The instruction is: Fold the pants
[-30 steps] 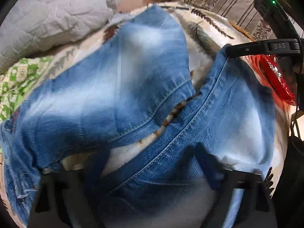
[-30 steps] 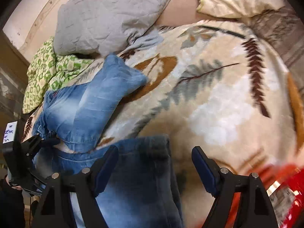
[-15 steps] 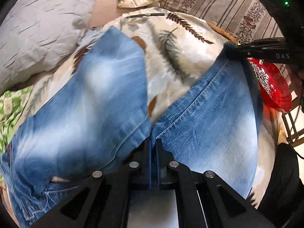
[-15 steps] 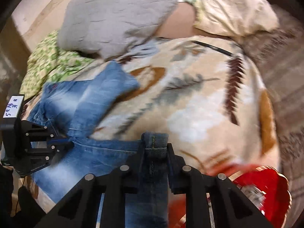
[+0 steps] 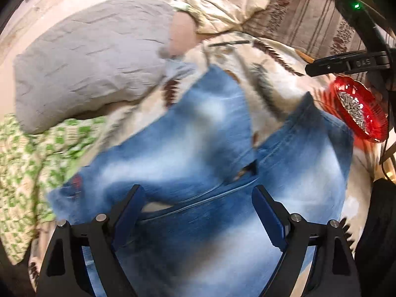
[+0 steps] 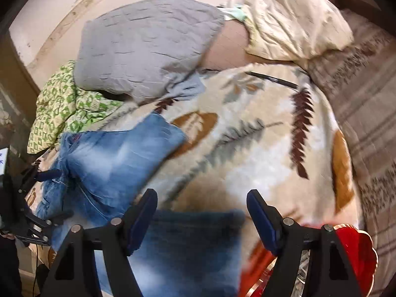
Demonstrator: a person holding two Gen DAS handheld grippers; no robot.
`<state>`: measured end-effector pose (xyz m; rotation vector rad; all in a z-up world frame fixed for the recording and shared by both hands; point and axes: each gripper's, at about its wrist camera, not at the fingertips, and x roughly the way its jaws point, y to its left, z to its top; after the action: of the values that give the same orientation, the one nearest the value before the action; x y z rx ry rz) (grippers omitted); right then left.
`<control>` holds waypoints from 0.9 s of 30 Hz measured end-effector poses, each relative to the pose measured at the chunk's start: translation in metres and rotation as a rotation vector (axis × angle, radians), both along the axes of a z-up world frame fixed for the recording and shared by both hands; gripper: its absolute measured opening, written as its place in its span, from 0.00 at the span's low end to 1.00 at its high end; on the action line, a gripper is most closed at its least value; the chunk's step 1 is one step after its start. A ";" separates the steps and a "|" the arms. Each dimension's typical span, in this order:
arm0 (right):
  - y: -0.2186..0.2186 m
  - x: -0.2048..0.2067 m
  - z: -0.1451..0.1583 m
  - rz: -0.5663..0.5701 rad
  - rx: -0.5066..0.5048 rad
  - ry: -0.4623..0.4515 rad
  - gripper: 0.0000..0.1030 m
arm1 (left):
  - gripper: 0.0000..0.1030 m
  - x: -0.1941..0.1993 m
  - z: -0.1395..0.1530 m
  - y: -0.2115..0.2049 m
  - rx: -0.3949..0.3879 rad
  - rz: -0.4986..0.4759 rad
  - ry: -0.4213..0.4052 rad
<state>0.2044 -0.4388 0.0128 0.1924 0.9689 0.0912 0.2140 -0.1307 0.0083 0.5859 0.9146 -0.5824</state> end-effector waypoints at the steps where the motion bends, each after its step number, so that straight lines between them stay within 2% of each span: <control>1: 0.005 0.006 -0.001 0.009 0.011 0.001 0.75 | 0.86 0.001 0.002 0.007 0.023 0.001 -0.028; 4: 0.017 0.020 -0.009 0.016 0.058 0.027 0.75 | 0.86 0.006 0.000 0.023 0.090 0.009 -0.075; 8: 0.029 0.038 -0.024 0.005 0.124 0.065 0.75 | 0.86 0.022 -0.006 0.040 0.073 0.043 -0.060; 13: 0.039 0.059 -0.039 -0.005 0.170 0.097 0.75 | 0.86 0.048 -0.020 0.039 0.067 0.075 -0.059; 19: 0.053 0.092 -0.058 0.004 0.224 0.157 0.75 | 0.86 0.080 -0.049 0.052 0.138 0.109 -0.051; 24: 0.069 0.120 -0.081 -0.013 0.235 0.209 0.75 | 0.86 0.098 -0.069 0.055 0.179 0.084 -0.025; 25: 0.071 0.126 -0.087 -0.020 0.257 0.219 0.75 | 0.79 0.100 -0.074 0.055 0.188 0.069 -0.009; 26: 0.073 0.130 -0.090 -0.021 0.280 0.218 0.72 | 0.67 0.100 -0.077 0.055 0.192 0.058 0.000; 27: 0.077 0.132 -0.089 -0.014 0.276 0.193 0.41 | 0.31 0.101 -0.080 0.056 0.200 0.051 0.018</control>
<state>0.3368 -0.3620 -0.0764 0.4683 1.1456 0.1962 0.3145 -0.0744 -0.0714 0.7357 1.0087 -0.4532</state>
